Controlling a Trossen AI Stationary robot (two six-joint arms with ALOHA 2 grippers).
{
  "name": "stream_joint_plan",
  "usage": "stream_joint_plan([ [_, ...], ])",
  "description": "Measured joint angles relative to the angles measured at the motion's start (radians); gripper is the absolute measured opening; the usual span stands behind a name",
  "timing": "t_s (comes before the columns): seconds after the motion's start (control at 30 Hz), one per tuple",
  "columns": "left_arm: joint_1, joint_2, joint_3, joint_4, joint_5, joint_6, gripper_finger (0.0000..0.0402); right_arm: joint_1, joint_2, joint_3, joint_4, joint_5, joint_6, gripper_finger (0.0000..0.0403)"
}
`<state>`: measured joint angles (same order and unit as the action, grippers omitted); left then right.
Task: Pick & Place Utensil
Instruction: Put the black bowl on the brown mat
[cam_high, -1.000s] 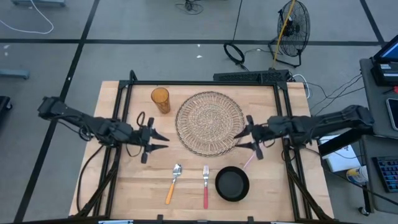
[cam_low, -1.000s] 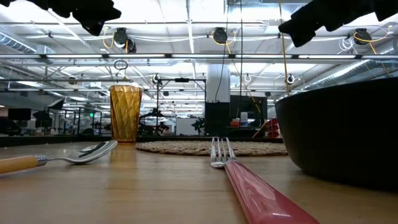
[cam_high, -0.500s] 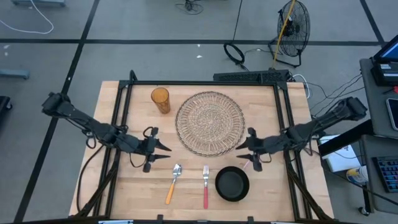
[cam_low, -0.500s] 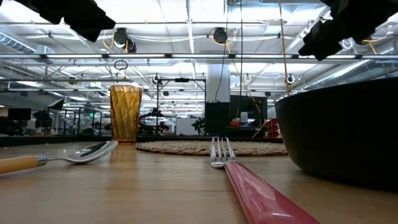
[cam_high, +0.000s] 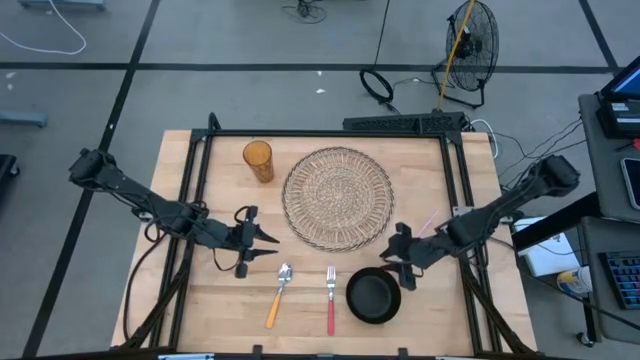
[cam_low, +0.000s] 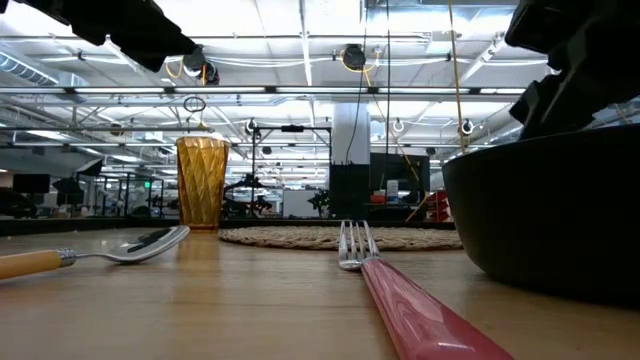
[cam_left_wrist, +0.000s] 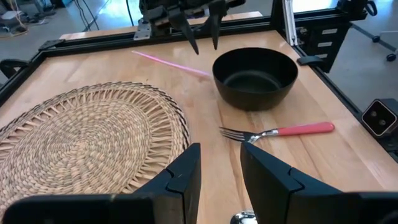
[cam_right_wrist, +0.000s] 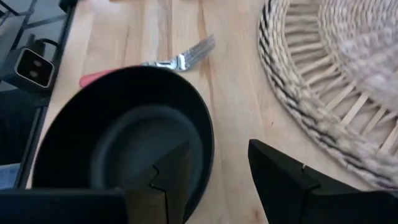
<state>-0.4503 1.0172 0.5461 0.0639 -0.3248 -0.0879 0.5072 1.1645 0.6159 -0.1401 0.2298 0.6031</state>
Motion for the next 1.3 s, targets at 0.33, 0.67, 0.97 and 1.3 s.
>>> stream_joint_plan([
  [0.33,0.0,0.0,0.0,0.0,0.0,-0.002,0.012,0.013,0.086,0.0,-0.006,-0.027,0.059,0.0155],
  [0.67,0.0,0.0,0.0,0.0,0.0,-0.002,0.012,0.012,0.146,0.0,-0.004,-0.052,0.093,0.0155],
  [0.97,0.0,0.0,0.0,-0.001,0.0,-0.002,0.012,0.012,0.156,0.0,-0.009,-0.049,0.111,0.015],
  [1.3,0.0,0.0,0.0,-0.001,0.0,0.003,0.012,0.012,0.155,0.0,-0.015,-0.047,0.111,0.0052],
])
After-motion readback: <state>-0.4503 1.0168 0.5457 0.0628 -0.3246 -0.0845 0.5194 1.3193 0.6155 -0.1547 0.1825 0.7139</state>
